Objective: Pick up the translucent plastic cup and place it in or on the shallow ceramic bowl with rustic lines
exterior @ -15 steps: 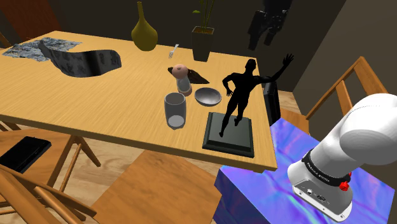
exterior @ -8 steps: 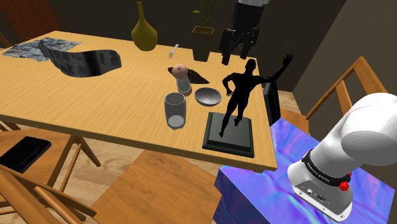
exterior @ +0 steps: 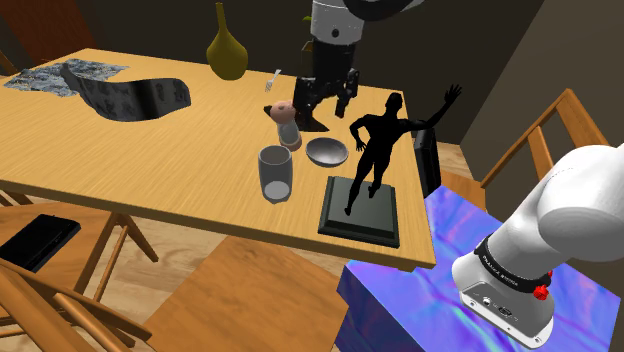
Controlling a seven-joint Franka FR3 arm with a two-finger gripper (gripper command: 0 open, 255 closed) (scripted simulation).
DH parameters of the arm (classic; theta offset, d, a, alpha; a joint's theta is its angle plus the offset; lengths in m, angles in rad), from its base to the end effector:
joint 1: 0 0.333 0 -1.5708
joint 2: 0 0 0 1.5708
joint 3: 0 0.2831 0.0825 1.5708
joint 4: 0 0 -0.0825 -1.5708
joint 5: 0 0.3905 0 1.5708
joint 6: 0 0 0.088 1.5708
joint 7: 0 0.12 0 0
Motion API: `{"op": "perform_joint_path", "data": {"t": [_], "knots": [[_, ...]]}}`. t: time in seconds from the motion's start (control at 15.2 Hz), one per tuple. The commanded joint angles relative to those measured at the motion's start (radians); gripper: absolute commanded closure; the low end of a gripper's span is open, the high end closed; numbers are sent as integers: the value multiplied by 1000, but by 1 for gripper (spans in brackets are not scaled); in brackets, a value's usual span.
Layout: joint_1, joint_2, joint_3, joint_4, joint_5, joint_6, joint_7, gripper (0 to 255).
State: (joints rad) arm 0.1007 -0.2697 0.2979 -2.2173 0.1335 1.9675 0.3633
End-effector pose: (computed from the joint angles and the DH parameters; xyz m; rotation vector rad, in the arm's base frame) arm 0.4460 0.2023 0.4366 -3.0955 0.0395 0.0105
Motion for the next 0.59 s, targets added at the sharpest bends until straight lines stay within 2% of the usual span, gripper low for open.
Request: {"op": "perform_joint_path", "data": {"t": [0.0, 0.53], "knots": [[8, 65, 30, 33, -9, 28, 50, 0], [57, 360, 110, 221, -103, 103, 247, 0]]}}
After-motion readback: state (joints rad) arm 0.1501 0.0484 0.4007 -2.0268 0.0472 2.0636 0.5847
